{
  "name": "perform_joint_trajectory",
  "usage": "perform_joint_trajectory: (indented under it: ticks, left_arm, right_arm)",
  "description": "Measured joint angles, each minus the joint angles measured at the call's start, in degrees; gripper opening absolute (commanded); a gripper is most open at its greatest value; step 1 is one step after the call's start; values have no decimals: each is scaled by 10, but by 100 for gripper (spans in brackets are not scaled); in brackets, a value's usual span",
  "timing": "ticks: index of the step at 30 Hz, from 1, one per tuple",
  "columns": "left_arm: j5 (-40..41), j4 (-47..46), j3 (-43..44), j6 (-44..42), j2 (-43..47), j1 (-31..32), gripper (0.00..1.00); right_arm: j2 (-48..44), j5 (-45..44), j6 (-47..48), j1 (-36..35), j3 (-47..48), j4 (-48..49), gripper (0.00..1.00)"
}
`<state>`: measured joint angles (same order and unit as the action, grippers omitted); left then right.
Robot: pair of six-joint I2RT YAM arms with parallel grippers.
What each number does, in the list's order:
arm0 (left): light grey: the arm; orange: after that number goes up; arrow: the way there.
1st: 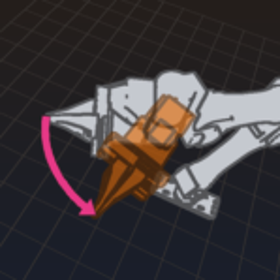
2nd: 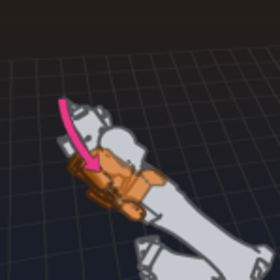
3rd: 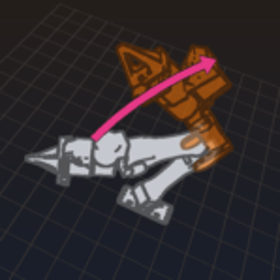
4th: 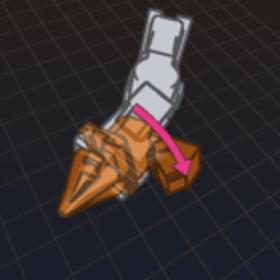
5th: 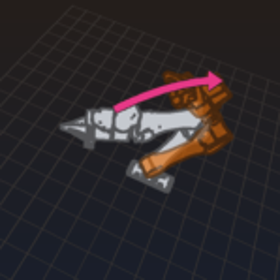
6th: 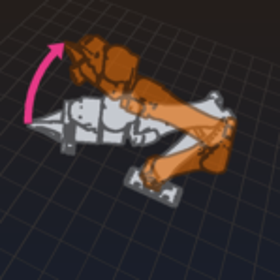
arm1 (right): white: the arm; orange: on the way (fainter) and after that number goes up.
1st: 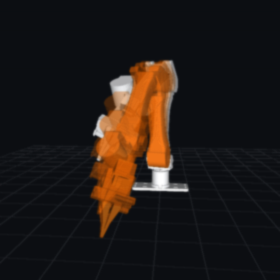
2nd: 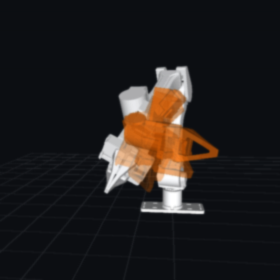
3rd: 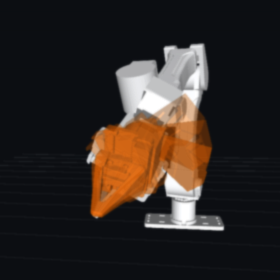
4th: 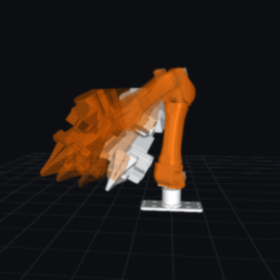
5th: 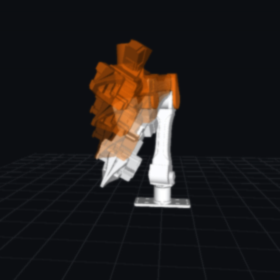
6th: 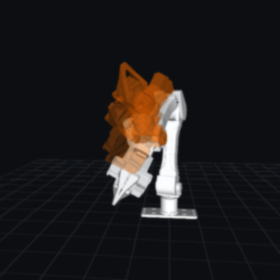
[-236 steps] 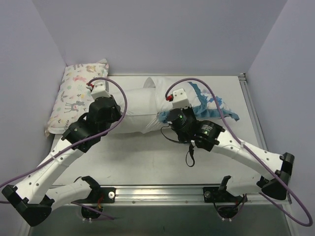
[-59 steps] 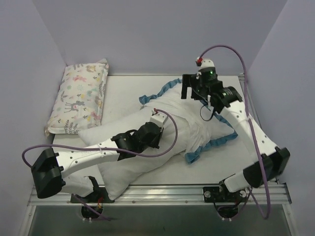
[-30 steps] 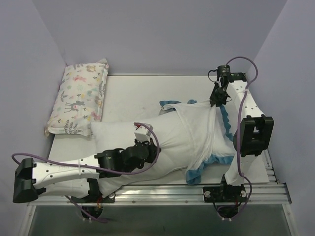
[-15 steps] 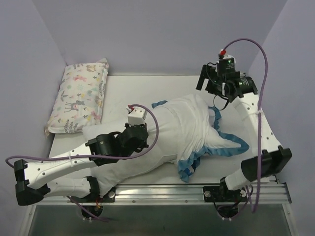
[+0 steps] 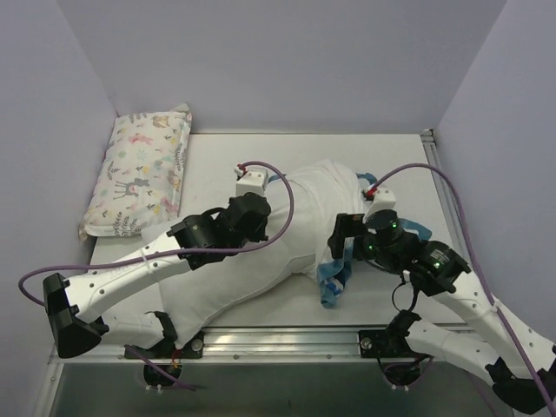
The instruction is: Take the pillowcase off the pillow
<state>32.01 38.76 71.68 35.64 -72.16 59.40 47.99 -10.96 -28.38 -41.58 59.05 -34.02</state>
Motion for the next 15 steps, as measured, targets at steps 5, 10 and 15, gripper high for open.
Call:
perform_joint_trajectory:
  ticks: [5,10,15]
  left_arm:
    - [-18,-8,0,-1,-9,1,0]
    - [-24,-9,0,-3,-9,1,0]
    - [-28,-9,1,-10,4,-2,0]
  right_arm:
    - [35,-3,-43,-70,-93,9,95]
    - [69,-28,-54,-72,-106,33,34]
    - [65,-57,-49,-20,-108,39,13]
